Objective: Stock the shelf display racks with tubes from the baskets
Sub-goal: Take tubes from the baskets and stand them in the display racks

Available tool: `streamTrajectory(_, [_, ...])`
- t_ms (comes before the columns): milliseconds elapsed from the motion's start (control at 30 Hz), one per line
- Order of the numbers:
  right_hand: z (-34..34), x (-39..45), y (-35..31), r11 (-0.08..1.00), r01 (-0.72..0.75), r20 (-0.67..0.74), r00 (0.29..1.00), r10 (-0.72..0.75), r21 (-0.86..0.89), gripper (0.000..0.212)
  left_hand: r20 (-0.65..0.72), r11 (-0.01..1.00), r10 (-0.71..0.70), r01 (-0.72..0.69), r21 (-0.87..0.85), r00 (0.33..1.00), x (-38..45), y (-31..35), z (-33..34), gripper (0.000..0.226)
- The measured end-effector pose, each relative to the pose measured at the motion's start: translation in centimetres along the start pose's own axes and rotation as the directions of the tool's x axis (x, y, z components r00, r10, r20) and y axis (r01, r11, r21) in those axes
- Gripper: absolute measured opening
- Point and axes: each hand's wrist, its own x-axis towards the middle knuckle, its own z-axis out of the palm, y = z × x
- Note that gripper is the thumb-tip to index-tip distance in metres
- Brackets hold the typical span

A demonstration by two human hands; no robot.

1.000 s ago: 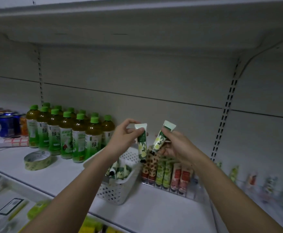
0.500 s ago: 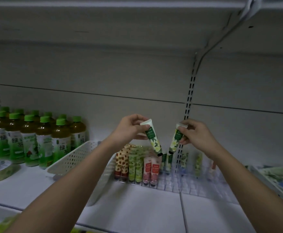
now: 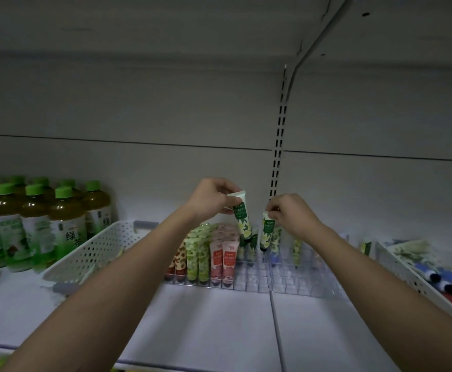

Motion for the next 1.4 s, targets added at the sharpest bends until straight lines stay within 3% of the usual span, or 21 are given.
streamTrajectory(467, [3.1, 0.9, 1.0, 0.994, 0.028, 0.085, 0.996, -0.019, -0.108, 0.019, -0.008, 1.0, -0.015, 0.015, -0.014, 1.0, 1.3, -1.3, 0.9, 0.009])
streamTrajectory(800, [4.1, 0.4, 0.9, 0.974, 0.037, 0.21, 0.978, 0.011, -0.222, 0.026, -0.076, 0.992, -0.006, 0.015, 0.124, 0.997, 1.6, -2.3, 1.0, 0.016])
streamTrajectory(1100, [3.4, -2.2, 0.0, 0.99, 0.114, 0.049, 0.993, -0.11, -0.088, 0.025, -0.087, 0.993, -0.026, 0.036, 0.116, 0.996, 1.6, -2.5, 1.7, 0.012])
streamTrajectory(1400, [4.9, -12.1, -0.2, 0.995, -0.017, 0.071, 0.997, 0.01, 0.096, 0.029, -0.063, 0.944, 0.001, 0.02, 0.331, 0.998, 1.0, -3.2, 3.2, 0.011])
